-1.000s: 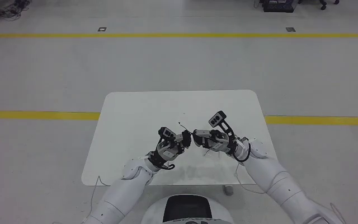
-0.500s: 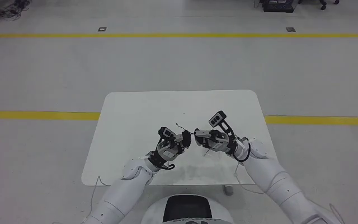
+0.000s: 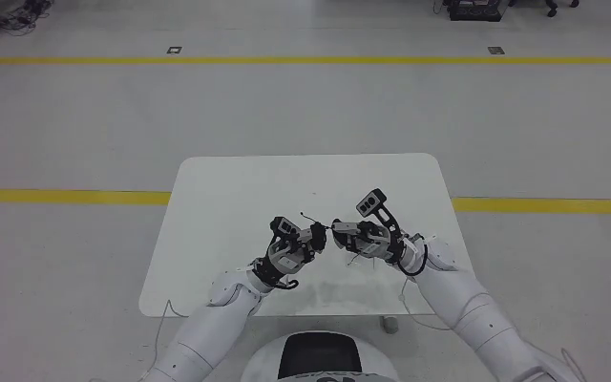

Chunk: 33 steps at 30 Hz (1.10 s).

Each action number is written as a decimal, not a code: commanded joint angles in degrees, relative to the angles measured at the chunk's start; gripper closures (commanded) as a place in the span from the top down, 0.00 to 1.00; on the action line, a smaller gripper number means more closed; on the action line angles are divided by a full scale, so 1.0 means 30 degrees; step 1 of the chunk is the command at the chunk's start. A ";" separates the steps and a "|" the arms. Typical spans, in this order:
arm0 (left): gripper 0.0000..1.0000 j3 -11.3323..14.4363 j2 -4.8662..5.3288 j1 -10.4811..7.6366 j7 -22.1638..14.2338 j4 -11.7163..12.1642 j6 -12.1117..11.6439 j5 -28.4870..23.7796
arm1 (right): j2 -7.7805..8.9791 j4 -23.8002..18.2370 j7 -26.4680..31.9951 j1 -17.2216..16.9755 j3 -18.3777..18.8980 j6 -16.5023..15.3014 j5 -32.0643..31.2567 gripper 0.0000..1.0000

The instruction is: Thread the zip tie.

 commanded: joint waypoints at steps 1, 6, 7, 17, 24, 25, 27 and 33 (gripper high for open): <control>0.00 0.0000 0.0000 0.0000 0.0000 0.0000 0.0000 0.0000 | -0.0028 0.0002 0.0011 -0.0024 0.0060 0.0011 -0.0055 0.00; 0.00 0.0000 0.0000 0.0000 0.0000 0.0000 0.0000 0.0000 | -0.0088 0.0007 0.0045 -0.0089 0.0207 0.0054 -0.0178 0.00; 0.00 0.0000 0.0000 0.0000 0.0000 0.0000 0.0000 0.0000 | -0.0102 0.0009 0.0051 -0.0111 0.0247 0.0059 -0.0201 0.00; 0.00 0.0000 0.0000 0.0000 0.0000 0.0000 0.0000 0.0000 | -0.0196 -0.0034 0.0124 -0.0307 0.0563 0.0141 -0.0444 0.00; 0.00 0.0000 0.0000 0.0000 0.0000 0.0000 0.0000 0.0000 | -0.0266 0.0022 0.0188 -0.0398 0.0743 0.0207 -0.0570 0.00; 0.00 0.0000 0.0000 0.0000 0.0000 0.0000 0.0000 0.0000 | -0.0276 0.0031 0.0195 -0.0405 0.0764 0.0215 -0.0582 0.00; 0.00 0.0000 0.0000 0.0000 0.0000 0.0000 0.0000 0.0000 | -0.0300 0.0055 0.0220 -0.0423 0.0810 0.0238 -0.0608 0.00; 0.00 0.0000 0.0000 0.0000 0.0000 0.0000 0.0000 0.0000 | -0.0367 0.0126 0.0288 -0.0469 0.0913 0.0283 -0.0665 0.00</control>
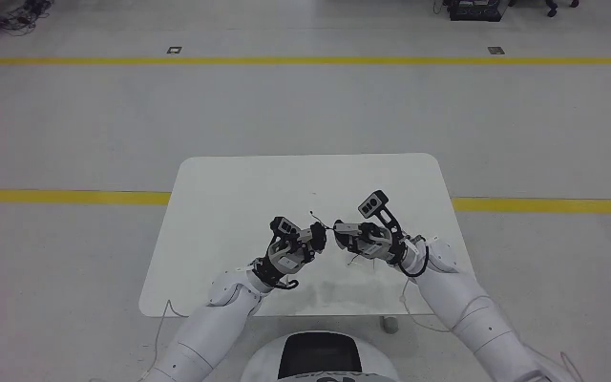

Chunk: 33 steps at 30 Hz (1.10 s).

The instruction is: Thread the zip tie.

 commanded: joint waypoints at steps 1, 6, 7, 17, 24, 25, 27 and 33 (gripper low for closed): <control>0.00 0.0000 0.0000 0.0000 0.0000 0.0000 0.0000 0.0000 | -0.0025 0.0019 0.0014 -0.0014 0.0039 0.0009 -0.0022 0.00; 0.00 0.0000 0.0000 0.0000 0.0000 0.0000 0.0000 0.0000 | -0.0073 0.0046 0.0061 -0.0062 0.0141 0.0023 -0.0079 0.00; 0.00 0.0000 0.0000 0.0000 0.0000 0.0000 0.0000 0.0000 | -0.0081 0.0048 0.0071 -0.0071 0.0162 0.0029 -0.0091 0.00; 0.00 0.0000 0.0000 0.0000 0.0000 0.0000 0.0000 0.0000 | -0.0159 0.0051 0.0106 -0.0174 0.0381 0.0095 -0.0279 0.00; 0.00 0.0000 0.0000 0.0000 0.0000 0.0000 0.0000 0.0000 | -0.0207 0.0054 0.0102 -0.0238 0.0513 0.0171 -0.0433 0.00; 0.00 0.0000 0.0000 0.0000 0.0000 0.0000 0.0000 0.0000 | -0.0214 0.0056 0.0102 -0.0248 0.0530 0.0174 -0.0443 0.00; 0.00 0.0000 0.0000 0.0000 0.0000 0.0000 0.0000 0.0000 | -0.0229 0.0064 0.0107 -0.0273 0.0571 0.0177 -0.0468 0.00; 0.00 0.0000 0.0000 0.0000 0.0000 0.0000 0.0000 0.0000 | -0.0267 0.0112 0.0133 -0.0338 0.0689 0.0214 -0.0536 0.00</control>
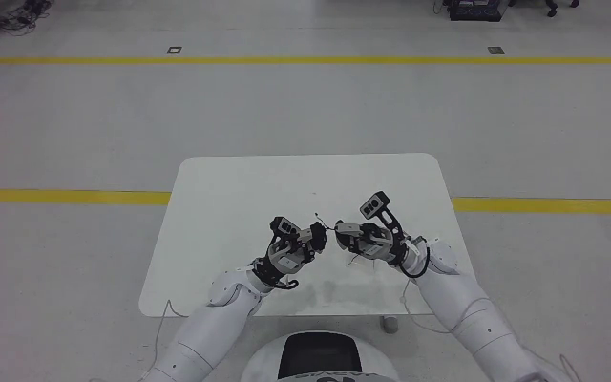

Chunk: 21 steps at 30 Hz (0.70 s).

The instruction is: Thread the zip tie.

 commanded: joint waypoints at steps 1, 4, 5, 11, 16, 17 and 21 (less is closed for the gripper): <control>0.00 0.0000 0.0000 0.0000 0.0000 0.0000 0.0000 0.0000 | -0.0011 0.0023 0.0011 -0.0017 0.0038 0.0016 -0.0022 0.00; 0.00 0.0000 0.0000 0.0000 0.0000 0.0000 0.0000 0.0000 | -0.0029 0.0066 0.0037 -0.0030 0.0098 0.0041 -0.0059 0.00; 0.00 0.0000 0.0000 0.0000 0.0000 0.0000 0.0000 0.0000 | -0.0035 0.0073 0.0040 -0.0034 0.0110 0.0051 -0.0070 0.00; 0.00 0.0000 0.0000 0.0000 0.0000 0.0000 0.0000 0.0000 | -0.0077 0.0090 0.0032 -0.0079 0.0191 0.0082 -0.0150 0.00; 0.00 0.0000 0.0000 0.0000 0.0000 0.0000 0.0000 0.0000 | -0.0115 0.0160 0.0058 -0.0120 0.0248 0.0078 -0.0200 0.00; 0.00 0.0000 0.0000 0.0000 0.0000 0.0000 0.0000 0.0000 | -0.0121 0.0179 0.0060 -0.0128 0.0259 0.0072 -0.0208 0.00; 0.00 0.0000 0.0000 0.0000 0.0000 0.0000 0.0000 0.0000 | -0.0149 0.0238 0.0070 -0.0148 0.0308 0.0070 -0.0240 0.00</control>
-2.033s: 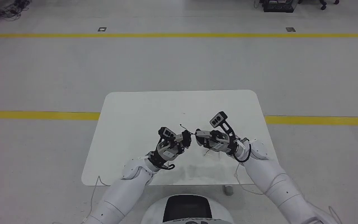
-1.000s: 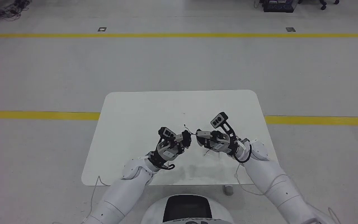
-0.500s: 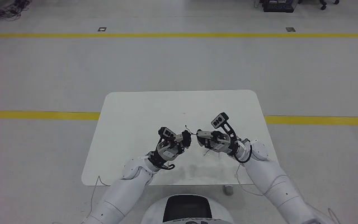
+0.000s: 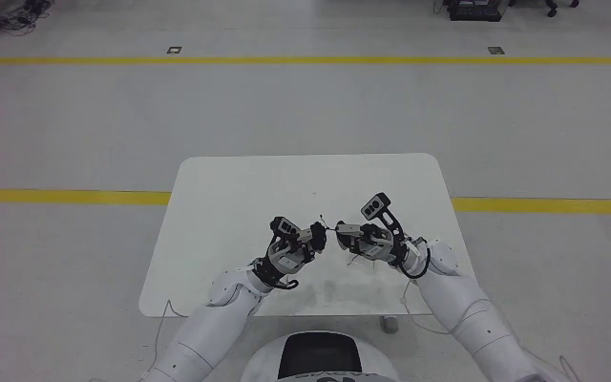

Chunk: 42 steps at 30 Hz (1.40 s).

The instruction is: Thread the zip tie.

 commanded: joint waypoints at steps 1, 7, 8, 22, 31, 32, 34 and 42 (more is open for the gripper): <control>0.00 0.0000 0.0000 0.0000 0.0000 0.0000 0.0000 0.0000 | -0.0013 0.0024 0.0001 -0.0010 0.0020 0.0002 -0.0020 0.00; 0.00 0.0000 0.0000 0.0000 0.0000 0.0000 0.0000 0.0000 | -0.0057 0.0157 0.0011 -0.0036 0.0072 -0.0008 -0.0091 0.00; 0.00 0.0000 0.0000 0.0000 0.0000 0.0000 0.0000 0.0000 | -0.0064 0.0188 0.0009 -0.0034 0.0080 -0.0002 -0.0098 0.00; 0.00 0.0000 0.0000 0.0000 0.0000 0.0000 0.0000 0.0000 | -0.0186 0.0593 0.0044 0.0047 0.0140 0.0030 -0.0182 0.00; 0.00 0.0000 0.0000 0.0000 0.0000 0.0000 0.0000 0.0000 | -0.0271 0.0853 0.0065 0.0113 0.0143 0.0045 -0.0241 0.00; 0.00 0.0000 0.0000 0.0000 0.0000 0.0000 0.0000 0.0000 | -0.0279 0.0879 0.0060 0.0119 0.0148 0.0049 -0.0249 0.00; 0.00 0.0000 0.0000 0.0000 0.0000 0.0000 0.0000 0.0000 | -0.0296 0.0928 0.0052 0.0137 0.0156 0.0055 -0.0273 0.00; 0.00 0.0000 0.0000 0.0000 0.0000 0.0000 0.0000 0.0000 | -0.0360 0.1090 -0.0019 0.0164 0.0159 0.0078 -0.0385 0.00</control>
